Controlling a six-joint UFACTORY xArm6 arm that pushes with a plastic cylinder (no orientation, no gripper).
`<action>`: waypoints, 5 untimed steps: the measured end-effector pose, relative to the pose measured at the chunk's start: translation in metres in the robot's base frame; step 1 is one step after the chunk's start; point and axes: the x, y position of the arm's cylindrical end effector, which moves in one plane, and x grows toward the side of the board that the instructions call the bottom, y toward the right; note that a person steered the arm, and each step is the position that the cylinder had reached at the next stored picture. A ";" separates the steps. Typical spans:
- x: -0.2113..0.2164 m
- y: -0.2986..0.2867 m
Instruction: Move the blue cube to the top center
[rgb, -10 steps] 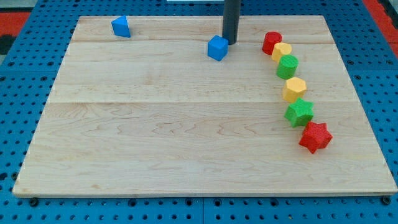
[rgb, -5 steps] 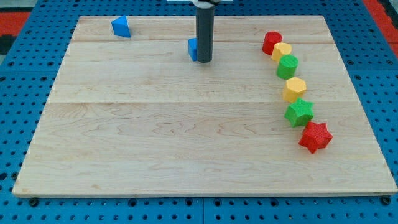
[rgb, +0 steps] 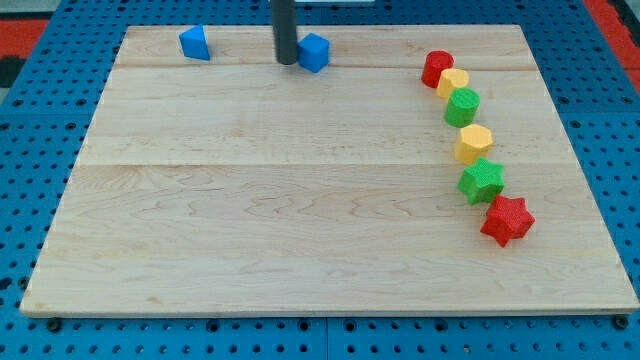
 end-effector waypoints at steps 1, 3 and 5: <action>0.004 0.004; 0.023 0.029; -0.011 0.043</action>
